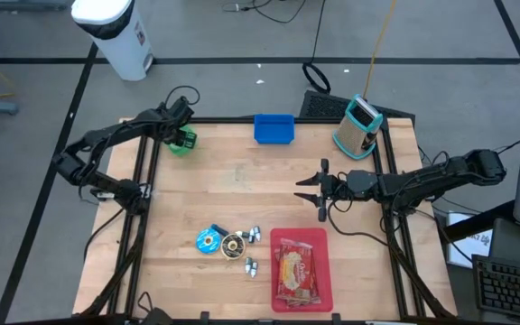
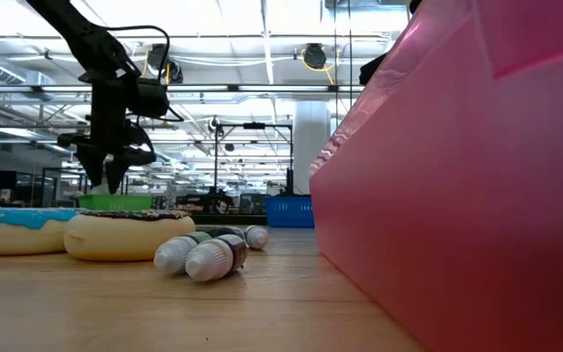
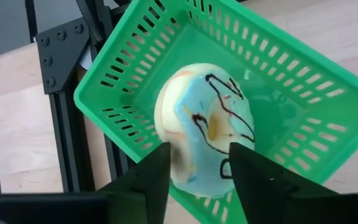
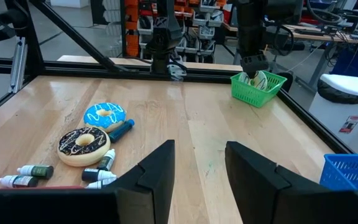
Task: Pick & Place Food Item
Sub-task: Put the light blue donut into the green bin, then put the blue donut into the green bin
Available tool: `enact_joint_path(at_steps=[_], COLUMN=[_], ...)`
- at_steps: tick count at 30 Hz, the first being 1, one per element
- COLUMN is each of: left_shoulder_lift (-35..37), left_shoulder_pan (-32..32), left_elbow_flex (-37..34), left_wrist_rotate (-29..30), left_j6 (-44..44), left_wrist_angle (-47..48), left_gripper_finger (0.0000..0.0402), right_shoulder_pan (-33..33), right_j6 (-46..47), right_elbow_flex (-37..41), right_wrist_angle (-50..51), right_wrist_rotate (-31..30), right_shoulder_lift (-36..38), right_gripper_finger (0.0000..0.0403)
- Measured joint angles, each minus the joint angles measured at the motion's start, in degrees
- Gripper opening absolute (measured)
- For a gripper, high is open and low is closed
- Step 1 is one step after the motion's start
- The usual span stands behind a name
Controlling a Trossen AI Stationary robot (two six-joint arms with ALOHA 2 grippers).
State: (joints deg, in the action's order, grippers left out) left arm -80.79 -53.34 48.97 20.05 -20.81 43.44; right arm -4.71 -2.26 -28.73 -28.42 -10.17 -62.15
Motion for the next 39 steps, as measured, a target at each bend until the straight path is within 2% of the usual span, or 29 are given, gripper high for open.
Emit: enact_joint_path(at_steps=[8, 14, 23, 26, 31, 39], left_shoulder_lift=[0.29, 0.35, 0.35, 0.36, 1.79, 7.48], left_shoulder_pan=[0.00, 0.00, 0.37, 1.58, 6.40, 23.95], left_elbow_flex=[0.09, 2.19, 10.11, 12.73, 15.34, 15.37], left_wrist_rotate=[-0.02, -0.03, 1.91, -2.09, -11.93, -25.91], left_j6=[1.22, 1.67, 2.50, 2.66, 3.19, 2.96], left_wrist_angle=[0.07, 2.00, 10.31, 11.35, 11.56, 12.91], left_gripper_finger=[0.0195, 0.0188, 0.0171, 0.0171, 0.0170, 0.0170], right_shoulder_pan=[0.00, 0.00, 0.00, 0.00, 0.00, 0.00], right_j6=[-0.04, 0.02, 0.04, 0.05, 0.07, -0.02], right_elbow_flex=[0.00, 0.00, 0.00, 0.00, 0.00, 0.00], right_wrist_angle=[-0.02, -0.02, -0.02, 0.00, -0.02, 0.02], right_wrist_rotate=[0.00, 0.00, 0.00, 0.00, 0.00, 0.00], right_shoulder_lift=[0.00, 0.00, 0.00, 0.00, 0.00, 0.00], right_gripper_finger=[0.0130, 0.0130, 0.0130, 0.0130, 0.0130, 0.0130])
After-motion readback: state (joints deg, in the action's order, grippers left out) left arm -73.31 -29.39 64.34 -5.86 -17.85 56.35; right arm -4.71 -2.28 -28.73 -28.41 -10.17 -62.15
